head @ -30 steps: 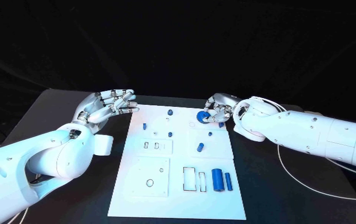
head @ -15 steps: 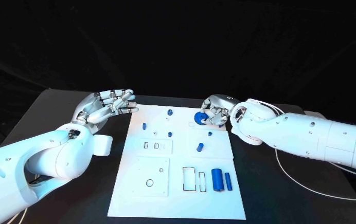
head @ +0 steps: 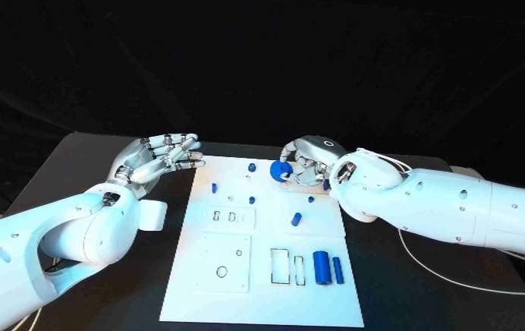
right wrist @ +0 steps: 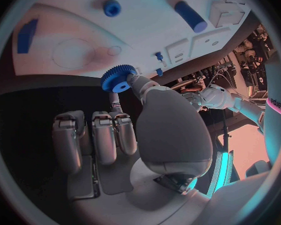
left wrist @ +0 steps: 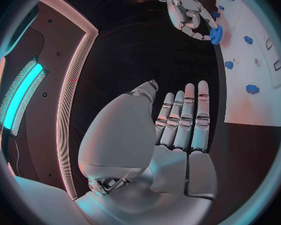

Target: Assemble the parts on the task board

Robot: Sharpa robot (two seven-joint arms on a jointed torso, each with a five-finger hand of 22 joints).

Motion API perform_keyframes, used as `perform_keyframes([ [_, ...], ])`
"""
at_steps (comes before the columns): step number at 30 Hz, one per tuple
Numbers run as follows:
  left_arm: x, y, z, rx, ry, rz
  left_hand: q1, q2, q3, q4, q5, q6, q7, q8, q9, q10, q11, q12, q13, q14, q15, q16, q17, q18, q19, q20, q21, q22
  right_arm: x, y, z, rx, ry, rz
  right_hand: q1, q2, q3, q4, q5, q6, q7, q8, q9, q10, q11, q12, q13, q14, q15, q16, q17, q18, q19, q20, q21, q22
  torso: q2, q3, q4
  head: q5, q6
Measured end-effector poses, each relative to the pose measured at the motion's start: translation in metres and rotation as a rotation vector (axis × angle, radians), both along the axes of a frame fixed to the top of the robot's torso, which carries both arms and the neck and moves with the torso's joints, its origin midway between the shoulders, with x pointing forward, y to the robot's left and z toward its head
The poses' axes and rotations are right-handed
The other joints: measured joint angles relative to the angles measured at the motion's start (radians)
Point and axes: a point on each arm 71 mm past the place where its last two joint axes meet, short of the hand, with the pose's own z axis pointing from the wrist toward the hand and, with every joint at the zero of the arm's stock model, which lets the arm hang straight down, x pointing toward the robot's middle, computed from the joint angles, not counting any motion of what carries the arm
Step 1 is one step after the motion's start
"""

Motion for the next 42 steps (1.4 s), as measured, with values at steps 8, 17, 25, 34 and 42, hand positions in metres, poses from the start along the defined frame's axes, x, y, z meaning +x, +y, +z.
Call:
perform_keyframes([
  [8,0.000,-0.001,0.000,-0.001,0.001,-0.003,0.000,0.000,0.000,0.000,0.000,0.000,0.000,0.000,0.000,0.000,0.000,0.000,0.000,0.000,0.000,0.000,0.000,0.000,0.000,0.000,0.000,0.000,0.000,0.045,0.006,-0.003,-0.057,0.074,0.000,0.000,0.003,0.003,-0.002,0.000,0.000,-0.002,0.000,0.001,-0.001,0.000,0.000,-0.003,-0.003,0.000,0.000,0.000,0.000,0.000,0.000,0.000,0.000,-0.0012,0.0025,0.005,0.000],
  [17,0.001,-0.003,0.000,-0.002,0.002,-0.008,0.000,0.000,0.000,0.000,0.000,0.000,0.000,0.000,0.000,0.000,0.000,0.000,0.000,0.000,0.000,0.000,0.000,0.000,0.000,0.000,0.000,0.000,0.013,0.070,-0.004,-0.031,-0.072,0.081,-0.003,0.000,0.003,0.003,-0.004,0.000,0.000,-0.007,0.000,0.001,-0.001,0.000,0.000,-0.003,-0.003,0.000,0.001,0.000,0.000,0.000,0.000,0.000,0.001,-0.0018,0.0025,0.009,-0.003],
  [25,0.001,-0.004,-0.001,-0.003,0.003,-0.011,0.000,0.000,0.000,0.000,0.000,0.000,0.000,0.000,0.000,0.000,0.000,0.000,0.000,0.000,0.000,0.000,0.000,0.000,0.000,0.000,0.000,0.000,0.018,0.081,-0.012,-0.047,-0.064,0.084,-0.012,-0.002,0.009,0.004,-0.005,0.000,0.000,-0.005,0.000,0.001,-0.001,0.000,0.000,-0.003,-0.003,0.000,0.001,0.000,-0.004,-0.004,0.000,0.000,0.002,-0.0010,0.0025,0.016,-0.006],
  [34,0.001,-0.005,-0.001,-0.003,0.004,-0.012,0.000,0.000,0.000,0.000,0.000,0.000,0.000,0.000,0.000,0.000,0.000,0.000,0.000,0.000,0.000,0.000,0.000,0.000,0.000,0.000,0.000,0.000,0.020,0.085,-0.016,-0.059,-0.055,0.089,-0.019,-0.008,0.009,0.004,-0.008,0.000,0.000,-0.005,0.005,0.001,-0.001,0.000,0.000,-0.003,-0.003,0.000,0.001,0.000,-0.004,-0.003,0.000,0.000,0.001,-0.0001,-0.0001,0.019,-0.009],
  [42,0.001,-0.005,-0.001,-0.003,0.004,-0.012,0.000,0.000,0.000,0.000,0.000,0.000,0.000,0.000,0.000,0.000,0.000,0.000,0.000,0.000,0.000,-0.005,0.002,0.000,0.004,0.004,0.000,-0.001,0.022,0.086,-0.017,-0.064,-0.055,0.092,-0.031,-0.011,0.010,0.005,-0.010,0.010,-0.011,-0.009,0.003,0.001,-0.001,0.000,0.000,-0.003,-0.003,0.000,0.000,0.000,-0.004,-0.003,0.000,-0.001,0.001,0.0005,-0.0003,0.020,-0.008],
])
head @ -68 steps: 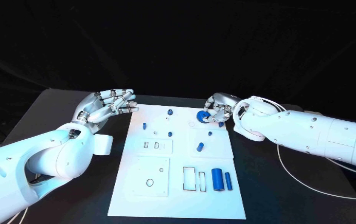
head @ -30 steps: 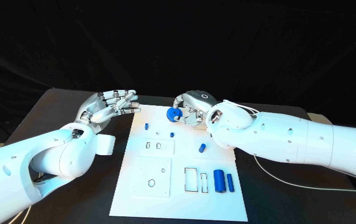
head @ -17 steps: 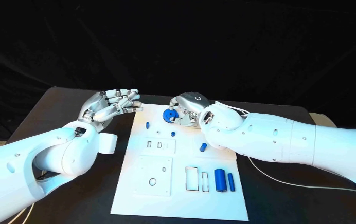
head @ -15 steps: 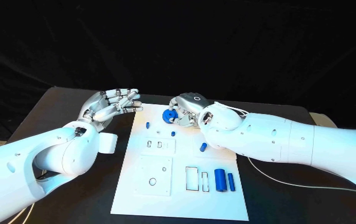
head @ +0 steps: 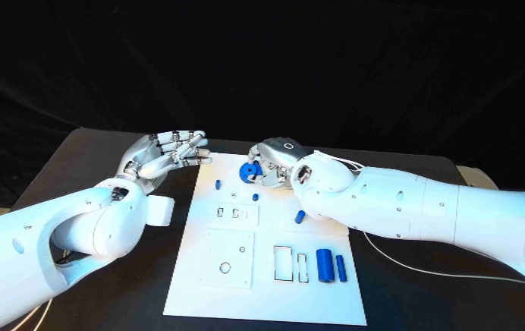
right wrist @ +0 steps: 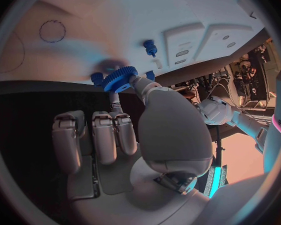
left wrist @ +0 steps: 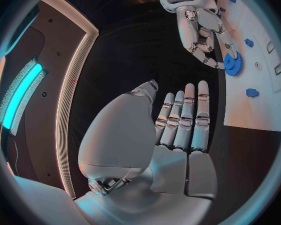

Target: Assemble the parts on the task board

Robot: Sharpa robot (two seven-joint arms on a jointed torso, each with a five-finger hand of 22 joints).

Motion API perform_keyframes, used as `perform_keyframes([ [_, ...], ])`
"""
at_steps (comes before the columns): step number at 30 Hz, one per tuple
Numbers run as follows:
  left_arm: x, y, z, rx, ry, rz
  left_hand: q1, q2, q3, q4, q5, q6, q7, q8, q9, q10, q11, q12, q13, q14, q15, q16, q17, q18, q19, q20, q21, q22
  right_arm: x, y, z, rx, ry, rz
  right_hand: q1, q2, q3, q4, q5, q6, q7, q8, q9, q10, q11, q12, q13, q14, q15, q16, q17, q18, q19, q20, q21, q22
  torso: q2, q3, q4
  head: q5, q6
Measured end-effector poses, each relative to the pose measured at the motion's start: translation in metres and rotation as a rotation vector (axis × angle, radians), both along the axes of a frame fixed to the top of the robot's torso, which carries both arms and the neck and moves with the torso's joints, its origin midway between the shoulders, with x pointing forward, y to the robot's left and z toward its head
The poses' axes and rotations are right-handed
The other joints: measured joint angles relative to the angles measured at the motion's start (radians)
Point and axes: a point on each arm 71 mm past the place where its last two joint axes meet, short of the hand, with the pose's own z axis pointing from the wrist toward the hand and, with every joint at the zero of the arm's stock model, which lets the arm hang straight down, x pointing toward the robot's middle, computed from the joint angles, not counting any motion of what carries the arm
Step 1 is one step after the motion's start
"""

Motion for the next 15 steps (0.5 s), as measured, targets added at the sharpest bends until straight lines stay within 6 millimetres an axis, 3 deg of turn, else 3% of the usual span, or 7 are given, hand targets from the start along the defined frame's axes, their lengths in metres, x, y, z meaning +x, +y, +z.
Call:
perform_keyframes([
  [5,0.0000,0.0002,0.0000,0.000,0.000,0.000,0.000,0.000,0.000,0.000,0.000,0.000,0.000,0.000,0.000,0.000,0.000,0.000,0.000,0.000,0.000,0.000,0.000,0.000,0.000,0.000,0.000,0.000,0.0016,-0.0037,-0.0068,-0.018,0.017,-0.012,-0.024,-0.024,0.001,0.012,-0.009,0.001,-0.012,-0.043,-0.006,-0.002,0.009,-0.008,0.000,0.000,0.000,0.000,0.000,0.000,0.000,0.000,0.000,0.000,0.000,0.0001,0.0001,0.000,-0.001],
  [15,0.0001,0.0018,-0.0001,0.001,0.001,0.003,0.000,0.000,0.000,0.000,0.000,0.000,0.000,0.000,0.000,0.000,0.000,0.000,0.000,0.000,0.000,0.000,0.000,0.000,0.000,0.000,0.000,0.000,0.0008,-0.0093,-0.0086,-0.028,0.028,-0.020,-0.026,-0.026,0.001,0.015,0.001,0.014,-0.010,-0.045,-0.003,-0.002,0.009,-0.008,0.000,0.004,0.004,0.000,0.000,0.000,0.000,0.000,0.000,0.001,0.000,0.0001,-0.0006,0.001,-0.005],
])
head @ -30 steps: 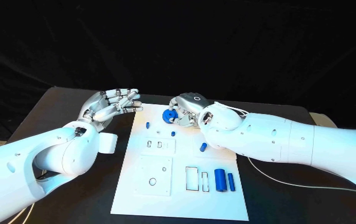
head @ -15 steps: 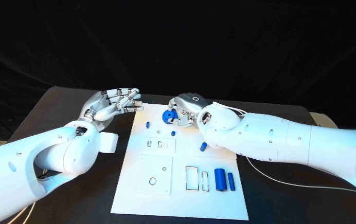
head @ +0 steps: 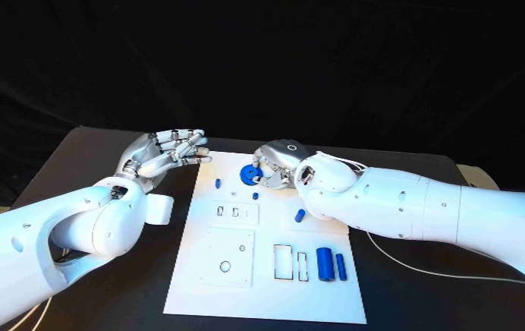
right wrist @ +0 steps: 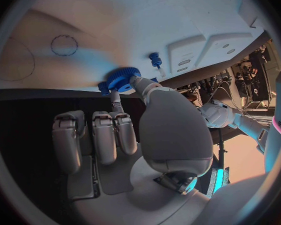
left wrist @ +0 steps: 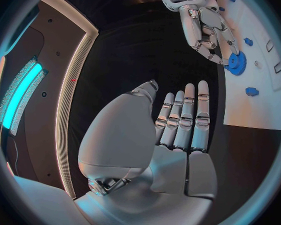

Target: Assemble the parts on the task board

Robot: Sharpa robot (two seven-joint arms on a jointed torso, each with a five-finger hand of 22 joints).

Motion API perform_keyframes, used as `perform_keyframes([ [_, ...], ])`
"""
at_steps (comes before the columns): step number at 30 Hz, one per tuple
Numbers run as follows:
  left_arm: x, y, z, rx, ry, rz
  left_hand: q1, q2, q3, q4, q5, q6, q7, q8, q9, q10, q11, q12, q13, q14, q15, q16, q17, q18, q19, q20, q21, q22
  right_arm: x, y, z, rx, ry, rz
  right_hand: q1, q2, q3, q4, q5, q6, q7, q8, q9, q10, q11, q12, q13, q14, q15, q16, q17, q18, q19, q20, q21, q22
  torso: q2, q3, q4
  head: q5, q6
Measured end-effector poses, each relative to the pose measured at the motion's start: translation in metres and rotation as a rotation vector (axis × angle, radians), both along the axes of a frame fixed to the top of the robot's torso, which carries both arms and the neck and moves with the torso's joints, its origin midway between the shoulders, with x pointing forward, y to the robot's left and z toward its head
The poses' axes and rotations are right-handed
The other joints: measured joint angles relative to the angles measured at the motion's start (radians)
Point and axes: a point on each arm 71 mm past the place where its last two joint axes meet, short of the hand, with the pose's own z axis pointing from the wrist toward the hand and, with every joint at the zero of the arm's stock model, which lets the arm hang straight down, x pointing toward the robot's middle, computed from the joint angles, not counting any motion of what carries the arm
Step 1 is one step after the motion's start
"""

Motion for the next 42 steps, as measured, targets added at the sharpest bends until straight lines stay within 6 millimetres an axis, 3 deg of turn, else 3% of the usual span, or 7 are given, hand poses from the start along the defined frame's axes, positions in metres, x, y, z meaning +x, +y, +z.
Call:
perform_keyframes([
  [3,0.000,0.000,0.000,0.000,0.000,0.000,0.000,0.000,0.000,0.000,0.000,0.000,0.000,0.000,0.000,0.000,0.000,0.000,0.000,0.000,0.000,0.000,0.000,0.000,0.000,0.000,0.000,0.000,-0.001,-0.001,-0.001,-0.001,0.003,-0.001,-0.008,0.000,-0.004,0.000,-0.001,0.000,0.000,-0.002,-0.001,0.000,0.000,0.000,0.001,0.000,0.000,0.000,0.000,0.000,0.000,0.000,0.000,0.000,0.000,0.0002,-0.0006,0.000,0.000],
  [9,0.000,0.001,0.000,0.000,0.000,0.001,0.000,0.000,0.003,-0.003,0.000,-0.004,-0.004,-0.004,0.000,0.000,0.000,-0.004,0.000,0.000,0.000,0.000,0.001,0.000,0.000,0.000,0.000,0.000,-0.003,0.001,-0.001,0.004,0.002,0.005,-0.041,-0.006,-0.070,0.031,-0.045,-0.091,0.030,-0.083,-0.019,0.001,0.026,-0.021,0.001,-0.004,0.022,0.000,0.000,0.000,0.002,0.024,0.000,0.000,0.000,0.0004,-0.0001,-0.001,0.003],
  [17,0.001,0.003,0.000,0.002,0.001,0.006,0.000,0.000,0.003,-0.003,0.000,-0.004,-0.004,-0.004,0.000,0.000,0.000,-0.004,0.000,0.000,0.000,0.000,0.001,0.000,0.000,0.000,0.000,0.000,-0.013,-0.018,0.005,0.033,-0.009,0.001,-0.044,-0.003,-0.096,0.051,-0.045,-0.075,0.027,-0.087,-0.015,0.002,0.027,-0.021,0.001,0.000,0.025,0.000,0.000,0.000,0.002,0.024,0.000,0.000,0.000,0.0013,-0.0013,-0.005,0.005],
  [25,0.001,0.005,0.000,0.004,0.002,0.009,0.000,0.000,0.003,-0.003,0.000,-0.004,-0.004,-0.004,-0.001,0.000,0.000,-0.004,0.000,0.000,0.000,0.000,0.001,0.000,0.000,0.000,0.000,-0.001,-0.021,-0.084,0.029,0.088,-0.012,-0.082,-0.013,0.028,-0.095,0.045,-0.037,-0.035,0.017,-0.084,-0.006,0.002,0.027,-0.016,0.001,0.000,0.025,0.000,0.000,0.000,0.002,0.024,0.000,0.000,-0.001,0.0026,-0.0097,-0.010,0.012],
  [28,0.001,0.004,0.000,0.003,0.003,0.006,0.000,0.000,0.003,-0.003,-0.004,-0.004,-0.004,-0.004,-0.001,0.000,0.000,-0.004,0.001,0.000,0.000,0.000,0.004,0.000,0.004,-0.004,0.000,-0.002,-0.022,-0.115,0.031,0.118,0.018,-0.119,0.022,0.023,-0.084,0.023,-0.037,-0.031,0.020,-0.085,-0.005,0.002,0.027,-0.016,0.001,0.000,0.025,0.000,0.000,0.000,0.002,0.024,0.000,0.000,-0.001,0.0038,-0.0153,-0.013,0.014],
  [35,0.000,0.000,-0.001,-0.001,0.008,-0.015,0.000,0.000,0.011,-0.005,-0.004,0.013,-0.002,0.001,0.002,0.031,-0.009,0.001,0.004,0.000,0.000,-0.004,0.011,0.000,0.007,-0.007,0.000,-0.004,-0.027,-0.167,0.028,0.182,0.080,-0.151,0.048,0.013,-0.082,0.003,-0.037,-0.028,0.017,-0.090,-0.005,-0.002,0.023,-0.016,0.001,-0.004,0.022,0.000,0.000,0.000,0.002,0.024,0.000,0.000,0.003,0.0120,-0.0280,-0.021,0.017],
  [42,0.001,-0.002,-0.001,-0.004,0.011,-0.030,0.000,0.000,0.014,-0.003,-0.004,0.013,-0.002,0.001,0.002,0.033,-0.011,0.001,0.004,0.000,0.000,-0.004,0.011,0.000,0.007,-0.007,0.000,-0.004,-0.030,-0.199,0.021,0.220,0.117,-0.172,0.055,0.006,-0.080,-0.003,-0.037,-0.031,0.013,-0.102,-0.007,0.002,0.019,-0.016,0.001,0.000,0.018,0.000,0.000,0.000,0.002,0.024,0.000,-0.001,0.006,0.0192,-0.0276,-0.029,0.015],
])
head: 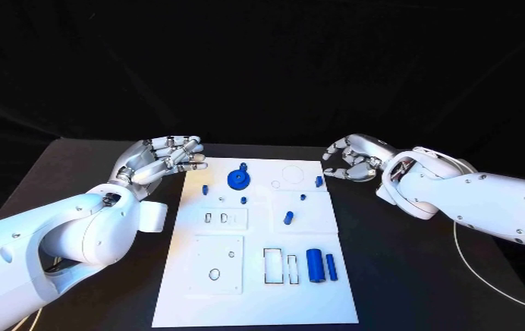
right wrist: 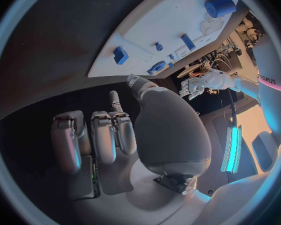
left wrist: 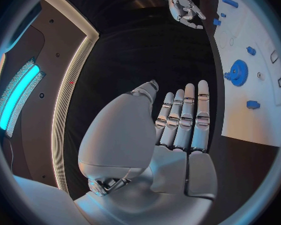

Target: Assemble the parts on the task board

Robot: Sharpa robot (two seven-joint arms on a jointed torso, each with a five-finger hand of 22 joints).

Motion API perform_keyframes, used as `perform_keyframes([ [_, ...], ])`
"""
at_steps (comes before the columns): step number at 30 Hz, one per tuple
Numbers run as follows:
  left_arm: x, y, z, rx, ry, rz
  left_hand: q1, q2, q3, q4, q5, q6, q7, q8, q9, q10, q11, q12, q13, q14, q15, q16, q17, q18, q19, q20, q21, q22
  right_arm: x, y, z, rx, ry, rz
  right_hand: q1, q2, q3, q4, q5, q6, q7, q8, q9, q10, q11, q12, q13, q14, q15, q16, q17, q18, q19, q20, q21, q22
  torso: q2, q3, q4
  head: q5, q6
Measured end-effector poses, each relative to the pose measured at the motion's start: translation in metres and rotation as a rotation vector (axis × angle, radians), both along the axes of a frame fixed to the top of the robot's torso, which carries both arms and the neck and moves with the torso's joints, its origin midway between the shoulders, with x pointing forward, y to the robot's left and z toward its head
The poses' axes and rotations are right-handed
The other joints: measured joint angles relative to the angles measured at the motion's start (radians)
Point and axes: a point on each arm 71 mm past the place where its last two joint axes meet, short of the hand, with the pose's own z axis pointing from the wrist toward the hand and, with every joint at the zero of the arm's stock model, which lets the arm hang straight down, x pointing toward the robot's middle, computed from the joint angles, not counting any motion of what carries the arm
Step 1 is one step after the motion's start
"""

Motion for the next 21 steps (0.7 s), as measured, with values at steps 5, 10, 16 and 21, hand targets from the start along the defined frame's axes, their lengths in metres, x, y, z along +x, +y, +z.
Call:
perform_keyframes([
  [5,0.001,0.000,0.000,0.000,0.001,-0.003,0.000,0.000,0.000,0.000,0.000,0.004,0.004,0.000,0.001,0.000,0.000,0.000,0.000,0.000,0.000,0.000,0.001,0.000,0.000,0.000,0.000,0.000,-0.001,-0.007,-0.009,0.016,0.024,-0.001,0.004,-0.004,-0.003,-0.003,0.000,0.000,0.000,-0.006,-0.002,0.000,0.000,0.000,0.000,0.000,0.000,0.000,0.000,0.000,0.000,0.000,0.000,0.000,0.002,0.0030,0.0013,0.001,-0.004],
  [10,0.001,0.001,-0.001,0.000,0.002,-0.004,0.000,0.000,0.000,0.000,0.000,0.004,0.004,0.000,0.001,0.000,0.000,0.000,0.000,0.000,0.000,0.000,0.001,0.000,0.000,0.000,0.000,0.000,-0.002,-0.008,-0.018,0.029,0.048,0.006,0.004,-0.004,-0.006,-0.005,0.000,-0.013,0.006,-0.015,-0.004,0.000,0.000,0.000,0.000,0.000,0.000,0.000,0.000,0.000,0.000,0.000,0.000,0.000,0.002,0.0034,0.0020,0.005,-0.008],
  [16,0.002,0.001,-0.001,0.001,0.002,-0.005,0.000,0.000,0.000,0.000,0.000,0.004,0.004,0.000,0.001,0.000,0.000,0.000,0.000,0.000,0.000,0.000,0.001,0.000,0.000,0.000,0.000,0.000,-0.002,-0.004,-0.027,0.039,0.070,0.015,0.004,-0.004,-0.010,-0.001,0.000,-0.018,0.011,-0.022,-0.006,0.000,0.000,0.000,0.000,0.000,0.000,0.000,0.000,0.000,0.000,0.000,0.000,0.000,0.001,0.0017,0.0019,0.007,-0.012],
  [21,0.002,0.001,-0.001,0.001,0.002,-0.006,0.000,0.000,0.000,0.000,0.000,0.004,0.004,0.000,0.001,0.000,0.000,0.000,0.000,0.000,0.000,0.000,0.001,0.000,0.000,0.000,0.000,-0.001,-0.001,-0.001,-0.035,0.044,0.086,0.018,0.004,-0.004,-0.013,-0.004,0.000,-0.018,0.011,-0.022,-0.006,0.000,0.000,0.000,0.000,0.000,0.000,0.000,0.001,0.000,0.000,0.000,0.000,0.000,0.000,0.0014,0.0022,0.009,-0.014],
])
